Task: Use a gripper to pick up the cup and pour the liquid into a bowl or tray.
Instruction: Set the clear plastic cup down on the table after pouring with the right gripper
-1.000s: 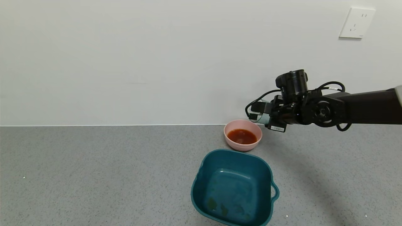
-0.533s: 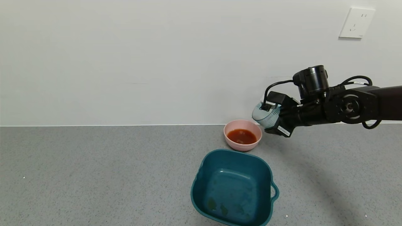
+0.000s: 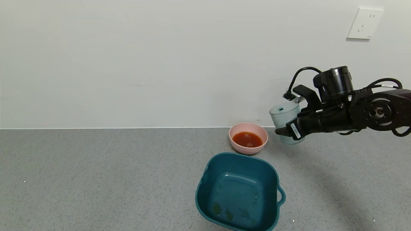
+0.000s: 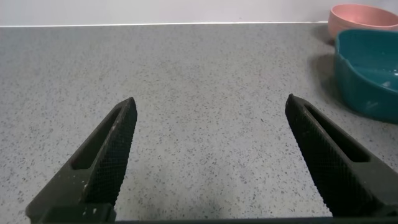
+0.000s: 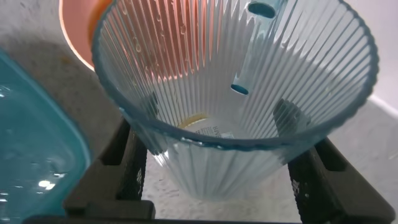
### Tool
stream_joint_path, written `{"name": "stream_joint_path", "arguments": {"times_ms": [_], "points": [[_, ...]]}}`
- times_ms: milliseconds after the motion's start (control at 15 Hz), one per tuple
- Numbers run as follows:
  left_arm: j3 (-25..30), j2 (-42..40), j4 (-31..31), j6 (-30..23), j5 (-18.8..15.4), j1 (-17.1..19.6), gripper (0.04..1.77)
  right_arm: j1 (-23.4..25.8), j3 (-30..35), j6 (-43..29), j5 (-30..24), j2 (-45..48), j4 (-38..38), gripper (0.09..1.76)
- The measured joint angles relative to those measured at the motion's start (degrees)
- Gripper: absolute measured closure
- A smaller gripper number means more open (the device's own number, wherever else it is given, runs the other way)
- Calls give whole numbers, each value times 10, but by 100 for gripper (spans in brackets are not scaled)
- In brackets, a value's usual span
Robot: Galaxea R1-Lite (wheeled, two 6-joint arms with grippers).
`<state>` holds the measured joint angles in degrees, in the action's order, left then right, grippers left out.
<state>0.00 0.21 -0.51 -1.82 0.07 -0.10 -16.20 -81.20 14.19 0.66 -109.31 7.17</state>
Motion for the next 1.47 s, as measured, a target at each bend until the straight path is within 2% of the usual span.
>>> {"name": "stream_joint_path", "arguments": {"times_ms": [200,333,667,867,1133,1467], "points": [[0,0,0,0,0,0,9,8,33,-66,11,19,-36,53],[0,0,0,0,0,0,9,12,69,-79,18,31,-96,53],[0,0,0,0,0,0,9,34,207,-109,18,48,-357,53],[0,0,0,0,0,0,9,44,259,-153,21,55,-391,53],[0,0,0,0,0,0,9,43,289,-195,37,44,-430,53],[0,0,0,0,0,0,9,47,336,-197,49,-23,-575,53]]}}
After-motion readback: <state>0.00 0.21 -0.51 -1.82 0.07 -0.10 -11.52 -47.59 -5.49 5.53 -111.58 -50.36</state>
